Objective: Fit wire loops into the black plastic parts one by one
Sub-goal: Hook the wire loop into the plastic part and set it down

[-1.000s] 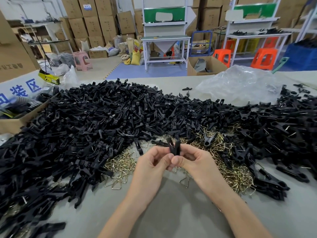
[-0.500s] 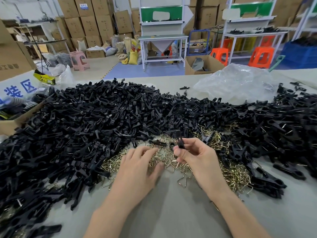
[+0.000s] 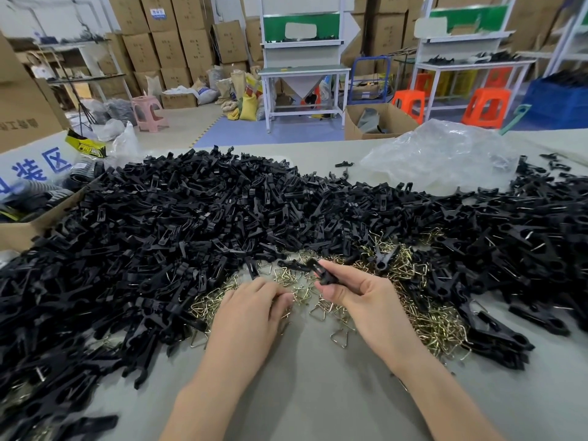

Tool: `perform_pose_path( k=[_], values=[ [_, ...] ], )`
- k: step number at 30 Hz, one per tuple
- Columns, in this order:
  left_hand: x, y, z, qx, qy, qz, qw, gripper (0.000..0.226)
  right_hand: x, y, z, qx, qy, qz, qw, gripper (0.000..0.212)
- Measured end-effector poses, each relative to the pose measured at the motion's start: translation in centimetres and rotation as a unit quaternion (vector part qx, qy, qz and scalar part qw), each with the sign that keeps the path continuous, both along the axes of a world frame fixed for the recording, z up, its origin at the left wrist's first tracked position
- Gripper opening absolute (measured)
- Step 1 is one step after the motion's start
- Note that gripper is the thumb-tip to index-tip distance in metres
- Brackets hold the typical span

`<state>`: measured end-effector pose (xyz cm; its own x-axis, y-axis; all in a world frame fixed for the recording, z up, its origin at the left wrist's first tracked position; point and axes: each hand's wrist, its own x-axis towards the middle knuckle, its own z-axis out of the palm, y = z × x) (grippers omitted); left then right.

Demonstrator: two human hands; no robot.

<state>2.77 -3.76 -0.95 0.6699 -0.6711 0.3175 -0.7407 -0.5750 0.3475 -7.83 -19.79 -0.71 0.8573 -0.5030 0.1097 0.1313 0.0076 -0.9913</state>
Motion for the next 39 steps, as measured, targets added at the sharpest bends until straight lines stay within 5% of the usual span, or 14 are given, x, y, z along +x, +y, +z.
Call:
perform_pose_path(
  k=[8, 15, 23, 30, 36, 39],
  values=[
    [-0.1, 0.1, 0.6, -0.184, 0.106, 0.038, 0.976, 0.025, 0.0, -0.1, -0.1, -0.020, 0.011, 0.002, 1.000, 0.048],
    [-0.7, -0.5, 1.6, -0.354, 0.368, 0.023, 0.860, 0.020, 0.1, 0.1, -0.5, -0.066, 0.027, -0.036, 0.997, 0.040],
    [-0.6, -1.1, 1.2, -0.420, 0.463, 0.032, 0.780, 0.010, 0.2, 0.3, -0.8, -0.093, 0.031, -0.040, 0.994, 0.040],
    [-0.9, -1.3, 1.1, -0.370, 0.419, 0.022, 0.829, 0.013, 0.2, 0.4, -1.1, -0.106, 0.030, -0.045, 0.993, 0.037],
    [-1.6, -1.9, 1.1, -0.419, 0.449, 0.057, 0.787, 0.010, 0.2, 0.5, -1.2, -0.132, 0.034, -0.040, 0.990, 0.032],
    [-2.0, -2.1, 0.9, -0.420, 0.432, 0.068, 0.795, 0.007, 0.1, 0.6, -1.2, -0.159, 0.031, -0.035, 0.986, 0.031]
  ],
)
